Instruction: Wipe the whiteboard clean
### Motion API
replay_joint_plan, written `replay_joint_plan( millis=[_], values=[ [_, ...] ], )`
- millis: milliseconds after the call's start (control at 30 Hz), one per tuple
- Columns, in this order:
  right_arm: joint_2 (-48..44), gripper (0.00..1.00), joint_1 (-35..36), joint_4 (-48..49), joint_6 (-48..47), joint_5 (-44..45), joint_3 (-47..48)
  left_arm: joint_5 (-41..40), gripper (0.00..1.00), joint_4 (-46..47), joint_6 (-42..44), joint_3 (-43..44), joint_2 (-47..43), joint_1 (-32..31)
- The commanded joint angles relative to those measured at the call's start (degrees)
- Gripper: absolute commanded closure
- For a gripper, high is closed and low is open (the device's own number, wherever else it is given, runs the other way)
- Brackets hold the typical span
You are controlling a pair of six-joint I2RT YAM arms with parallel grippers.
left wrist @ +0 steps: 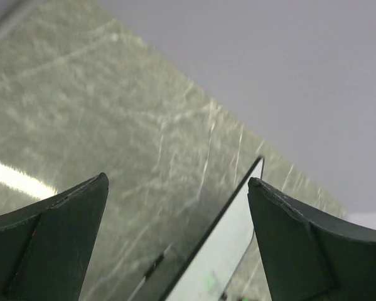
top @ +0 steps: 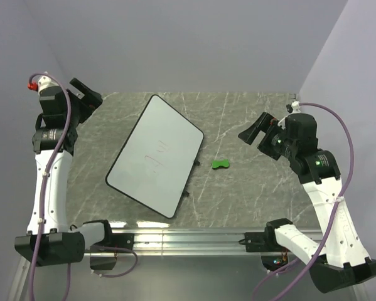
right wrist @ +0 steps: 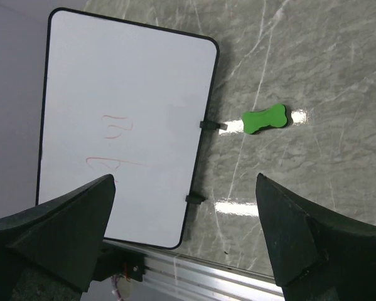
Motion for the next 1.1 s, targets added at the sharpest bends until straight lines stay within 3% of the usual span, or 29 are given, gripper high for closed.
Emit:
replay_joint_plan(
  millis=[0,100,167,300,433,600,767,933,1067],
  values=[
    [0.5,0.0,0.9,1.0,-1.5,0.1,1.2,4.2,0.0,-10.5,1.7,6.3,2.5,-0.3],
    [1.2,0.0,1.6,1.6,-2.0,0.5,2.6,8.1,0.01,-17.7,0.6,6.8,4.8,-0.3],
    [2.3,0.0,2.0,1.8,-2.1,0.0,3.3,4.6,0.01,-19.9,-1.8,5.6,1.3,-0.3],
    [6.1,0.0,2.2,1.7,-2.8,-2.1,4.4,-0.5,0.01,-11.1,0.3,-8.2,-11.5,-0.5],
    [15.0,0.0,3.4,-1.5,-6.1,0.2,6.2,5.3,0.01,-12.6,-0.2,-10.2,-11.2,-0.4],
    [25.6,0.01,5.2,-6.2,-8.1,3.9,9.9,5.4,0.01,-13.8,-3.8,-10.6,-14.6,-0.5],
    [30.0,0.01,6.0,-1.1,-4.1,5.9,8.1,9.3,0.01,-14.6,-3.2,-13.4,-17.5,-0.5],
    [42.7,0.02,7.9,-5.6,-3.1,7.5,11.9,9.6,0.01,-17.3,-1.1,-14.1,-20.2,-0.5],
    [45.0,0.02,10.7,-6.9,1.3,10.6,12.4,8.8,0.01,-21.0,-0.2,-12.2,-21.7,-0.5]
  ],
)
